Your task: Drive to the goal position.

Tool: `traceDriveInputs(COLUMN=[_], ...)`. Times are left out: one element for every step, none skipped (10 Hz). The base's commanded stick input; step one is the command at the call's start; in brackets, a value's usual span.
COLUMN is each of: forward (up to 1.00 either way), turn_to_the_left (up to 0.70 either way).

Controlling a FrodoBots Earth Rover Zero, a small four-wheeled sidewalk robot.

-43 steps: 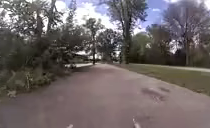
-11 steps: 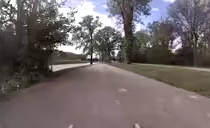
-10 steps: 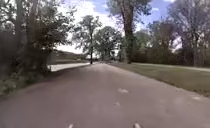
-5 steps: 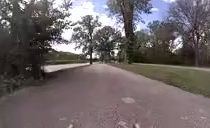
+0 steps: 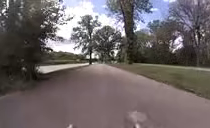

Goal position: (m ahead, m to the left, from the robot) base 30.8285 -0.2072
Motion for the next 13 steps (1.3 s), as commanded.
traceDriveInputs(forward=[1.00, 1.00, 1.00, 1.00, 1.00, 1.00, 1.00, 1.00, 1.00, 1.00, 1.00, 1.00, 1.00], turn_to_the_left=[0.00, 0.00, 0.00, 0.00, 0.00, 0.00, 0.00, 0.00, 0.00, 0.00, 0.00, 0.00, 0.00])
